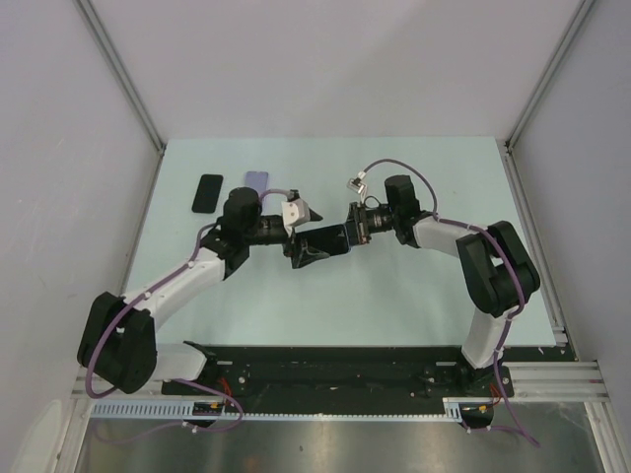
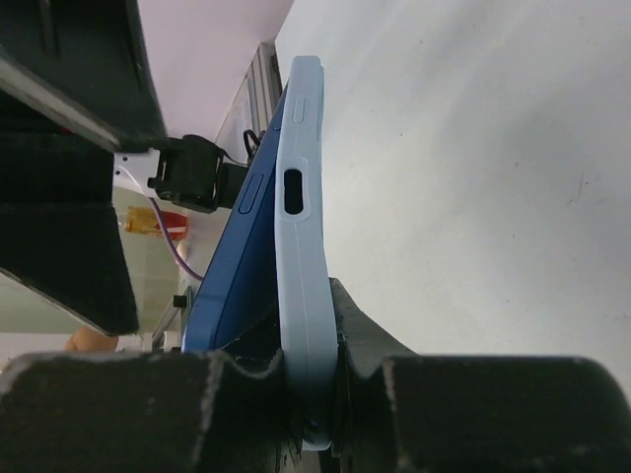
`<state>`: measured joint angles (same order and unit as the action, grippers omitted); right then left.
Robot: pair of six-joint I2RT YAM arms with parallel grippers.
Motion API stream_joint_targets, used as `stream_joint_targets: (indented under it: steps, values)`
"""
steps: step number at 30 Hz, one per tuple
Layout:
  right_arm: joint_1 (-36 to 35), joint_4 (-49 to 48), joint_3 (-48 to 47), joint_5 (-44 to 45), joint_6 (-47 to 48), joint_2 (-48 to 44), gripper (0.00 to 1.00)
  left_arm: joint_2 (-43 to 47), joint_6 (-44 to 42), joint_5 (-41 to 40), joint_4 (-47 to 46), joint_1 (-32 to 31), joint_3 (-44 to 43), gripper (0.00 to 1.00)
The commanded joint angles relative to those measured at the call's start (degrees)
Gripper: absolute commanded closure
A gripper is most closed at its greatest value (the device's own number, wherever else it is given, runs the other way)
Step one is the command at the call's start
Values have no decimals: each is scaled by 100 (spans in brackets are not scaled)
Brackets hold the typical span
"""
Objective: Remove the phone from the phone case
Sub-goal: Remove the phone case from the phone.
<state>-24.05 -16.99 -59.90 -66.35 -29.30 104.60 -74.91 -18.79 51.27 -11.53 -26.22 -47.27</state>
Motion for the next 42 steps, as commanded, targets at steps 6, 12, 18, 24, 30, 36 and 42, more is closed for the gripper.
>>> stream_joint_targets:
  steps: [6, 12, 18, 24, 30, 36, 42]
  values:
    - [-126, 486, -417, -107, 539, -71, 100, 92, -1303, -739, 731, -498, -108, 0]
    - [-143, 557, -444, -107, 583, -71, 100, 3, -1558, -1241, 731, -770, -55, 0]
    - [-152, 601, -470, -98, 583, -89, 100, -111, -1672, -1496, 696, -902, -20, 0]
    - [-152, 592, -479, -98, 557, -89, 100, -234, -1760, -1804, 696, -1061, 7, 0]
    - [-152, 592, -488, -98, 548, -115, 100, -313, -1778, -1997, 696, -1122, -2, 0]
    - [-143, 583, -488, -107, 531, -132, 100, -410, -1769, -2182, 687, -1157, -2, 0]
    - [-143, 574, -488, -115, 522, -133, 100, -463, -1769, -2165, 678, -1166, -11, 5]
